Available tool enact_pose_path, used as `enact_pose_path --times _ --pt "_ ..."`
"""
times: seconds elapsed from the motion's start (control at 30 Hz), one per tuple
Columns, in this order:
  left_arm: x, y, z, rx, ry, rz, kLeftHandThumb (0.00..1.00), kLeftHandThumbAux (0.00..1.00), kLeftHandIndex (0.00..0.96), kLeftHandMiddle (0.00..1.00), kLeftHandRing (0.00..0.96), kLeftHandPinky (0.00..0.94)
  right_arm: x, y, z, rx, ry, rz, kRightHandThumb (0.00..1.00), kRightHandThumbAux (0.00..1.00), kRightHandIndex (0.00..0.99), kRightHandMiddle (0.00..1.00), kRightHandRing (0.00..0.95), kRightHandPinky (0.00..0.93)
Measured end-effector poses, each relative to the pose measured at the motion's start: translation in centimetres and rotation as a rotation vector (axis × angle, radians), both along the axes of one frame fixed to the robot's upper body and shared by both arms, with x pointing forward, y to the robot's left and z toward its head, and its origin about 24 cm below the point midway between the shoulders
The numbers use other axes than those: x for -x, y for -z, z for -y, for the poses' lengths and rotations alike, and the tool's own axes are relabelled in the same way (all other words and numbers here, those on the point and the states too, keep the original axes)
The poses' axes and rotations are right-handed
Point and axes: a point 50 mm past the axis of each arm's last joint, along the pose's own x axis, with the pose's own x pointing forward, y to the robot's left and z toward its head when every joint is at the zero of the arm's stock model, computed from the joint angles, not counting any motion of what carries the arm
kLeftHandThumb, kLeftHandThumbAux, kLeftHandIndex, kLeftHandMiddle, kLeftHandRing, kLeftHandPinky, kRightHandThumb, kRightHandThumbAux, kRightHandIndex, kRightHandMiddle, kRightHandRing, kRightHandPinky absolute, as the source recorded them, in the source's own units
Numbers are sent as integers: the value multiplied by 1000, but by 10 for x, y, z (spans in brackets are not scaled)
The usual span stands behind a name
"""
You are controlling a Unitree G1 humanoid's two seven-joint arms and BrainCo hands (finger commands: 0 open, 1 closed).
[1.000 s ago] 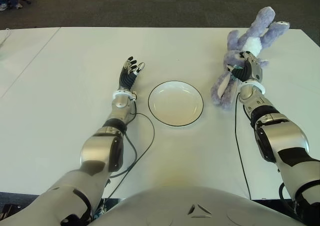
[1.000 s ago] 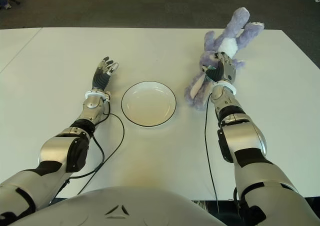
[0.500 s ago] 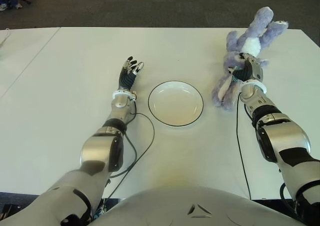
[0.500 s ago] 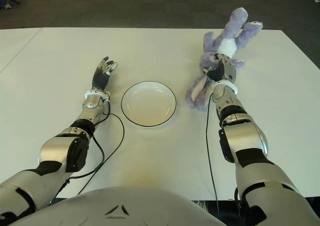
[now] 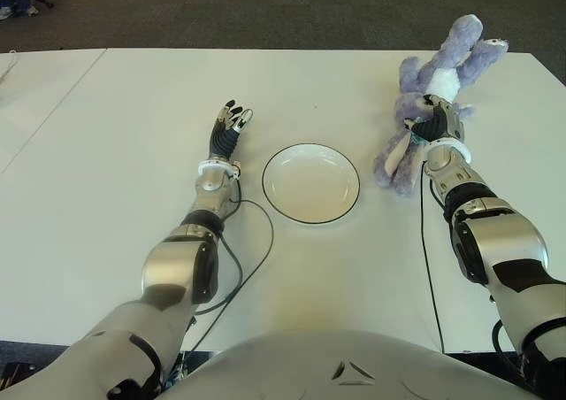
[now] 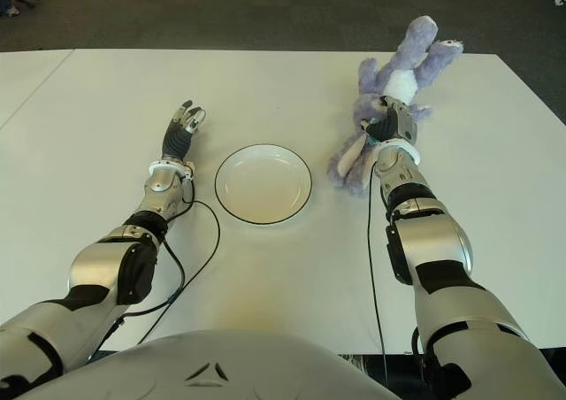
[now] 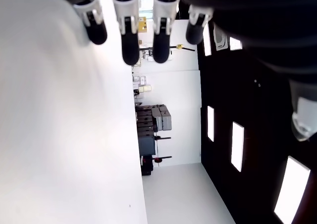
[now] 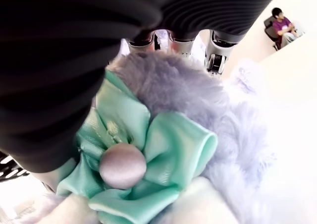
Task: Put the doll into the plate.
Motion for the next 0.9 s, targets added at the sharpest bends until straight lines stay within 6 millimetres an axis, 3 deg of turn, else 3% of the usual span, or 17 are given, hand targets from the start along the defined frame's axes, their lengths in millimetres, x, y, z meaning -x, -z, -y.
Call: enact_pose_path --times 0.13,0.9 --pt "0 0 -1 18 0 0 0 404 80 153 148 79 0 0 1 -24 15 1 716 707 442 785 788 821" --pt "0 0 -1 46 -13 -2 0 436 84 140 124 100 0 -7 11 -62 56 22 711 708 442 810 820 842"
